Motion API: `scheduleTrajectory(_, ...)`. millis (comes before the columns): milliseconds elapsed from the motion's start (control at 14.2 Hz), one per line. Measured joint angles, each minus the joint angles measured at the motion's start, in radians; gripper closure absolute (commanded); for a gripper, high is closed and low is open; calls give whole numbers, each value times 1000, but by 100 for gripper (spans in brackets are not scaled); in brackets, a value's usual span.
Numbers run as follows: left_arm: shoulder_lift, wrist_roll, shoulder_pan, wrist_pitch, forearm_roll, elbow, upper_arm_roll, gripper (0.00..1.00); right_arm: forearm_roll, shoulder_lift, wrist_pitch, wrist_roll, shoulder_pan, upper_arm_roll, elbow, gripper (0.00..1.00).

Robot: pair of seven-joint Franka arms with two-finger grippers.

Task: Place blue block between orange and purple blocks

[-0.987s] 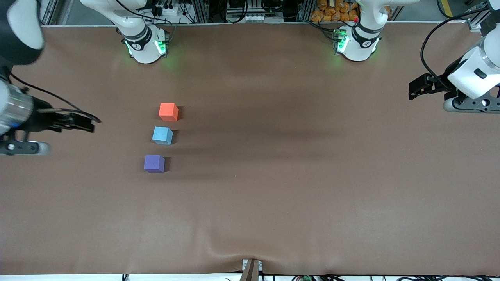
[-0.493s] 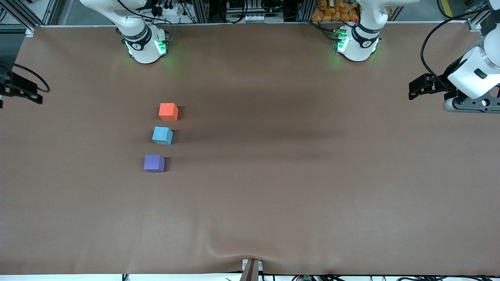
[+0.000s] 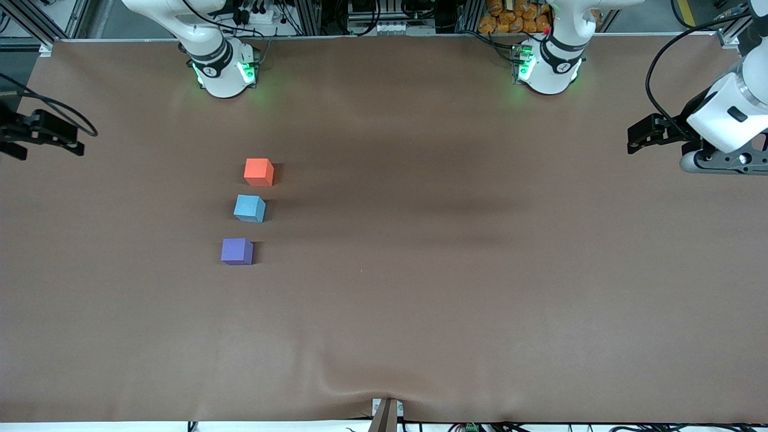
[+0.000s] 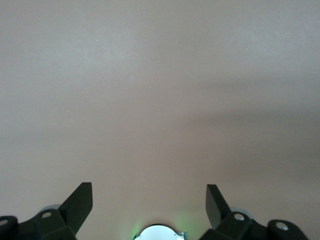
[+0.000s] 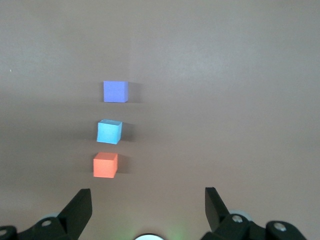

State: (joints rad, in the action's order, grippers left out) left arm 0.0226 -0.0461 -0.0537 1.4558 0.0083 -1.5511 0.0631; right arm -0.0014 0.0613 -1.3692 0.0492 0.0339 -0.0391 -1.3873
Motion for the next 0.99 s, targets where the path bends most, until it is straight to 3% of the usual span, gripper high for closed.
scheduleTrajectory(493,5,0,0,0,0,0,0,0,19,-80,-61,-45,0,8,-106,0)
scheduleTrajectory(987,5,0,0,0,0,5,0,0,40,-89,-74,-47,0,13,-117,0)
